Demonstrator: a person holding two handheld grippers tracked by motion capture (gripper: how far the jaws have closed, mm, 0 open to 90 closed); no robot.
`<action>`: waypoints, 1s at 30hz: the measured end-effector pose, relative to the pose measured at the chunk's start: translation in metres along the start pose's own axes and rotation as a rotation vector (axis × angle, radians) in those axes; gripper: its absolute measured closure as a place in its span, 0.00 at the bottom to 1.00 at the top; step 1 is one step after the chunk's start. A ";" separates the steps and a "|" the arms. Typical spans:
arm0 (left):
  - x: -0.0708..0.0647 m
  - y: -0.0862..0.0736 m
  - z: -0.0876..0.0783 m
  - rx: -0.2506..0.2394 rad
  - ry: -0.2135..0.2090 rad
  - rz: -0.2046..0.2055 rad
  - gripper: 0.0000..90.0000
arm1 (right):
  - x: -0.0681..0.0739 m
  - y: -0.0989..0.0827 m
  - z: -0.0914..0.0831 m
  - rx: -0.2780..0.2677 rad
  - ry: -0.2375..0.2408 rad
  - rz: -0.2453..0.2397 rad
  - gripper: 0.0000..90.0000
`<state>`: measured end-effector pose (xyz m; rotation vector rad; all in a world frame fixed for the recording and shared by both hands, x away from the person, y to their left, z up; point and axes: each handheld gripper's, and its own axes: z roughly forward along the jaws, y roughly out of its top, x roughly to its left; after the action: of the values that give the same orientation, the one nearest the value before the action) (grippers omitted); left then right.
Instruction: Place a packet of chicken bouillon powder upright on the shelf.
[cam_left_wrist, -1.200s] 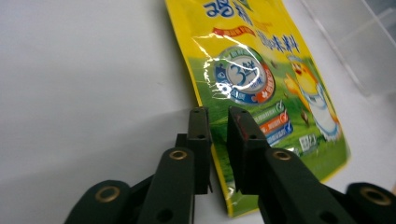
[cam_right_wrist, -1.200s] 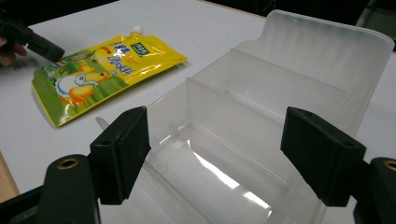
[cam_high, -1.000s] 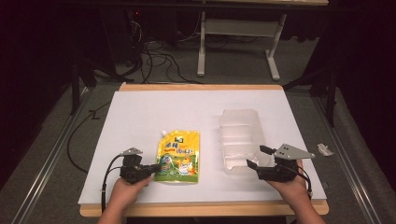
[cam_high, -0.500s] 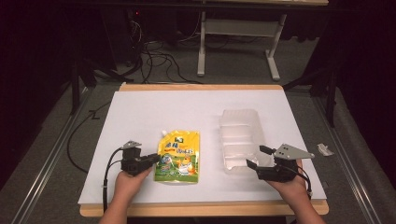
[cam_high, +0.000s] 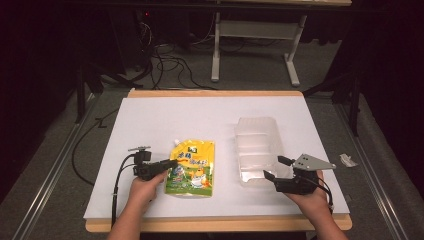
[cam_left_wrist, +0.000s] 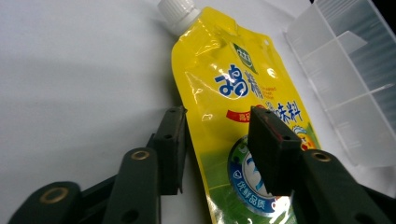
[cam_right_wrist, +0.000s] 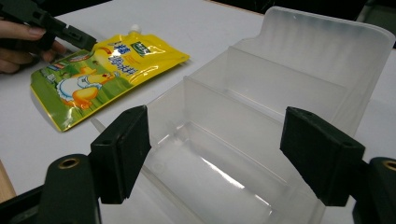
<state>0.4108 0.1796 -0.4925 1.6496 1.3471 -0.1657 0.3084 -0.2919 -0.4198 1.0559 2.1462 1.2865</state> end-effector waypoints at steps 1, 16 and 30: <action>0.001 0.000 0.000 0.000 -0.008 -0.006 0.68 | 0.000 0.000 0.000 0.000 0.000 0.002 0.27; -0.018 -0.005 0.005 0.040 0.043 0.145 0.99 | -0.001 0.000 0.000 0.003 -0.004 0.002 0.27; -0.058 -0.019 -0.007 -0.093 0.202 0.378 1.00 | 0.000 0.000 -0.002 -0.003 -0.009 -0.003 0.28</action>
<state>0.3705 0.1438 -0.4640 1.8435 1.1426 0.2890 0.3074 -0.2934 -0.4187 1.0550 2.1377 1.2811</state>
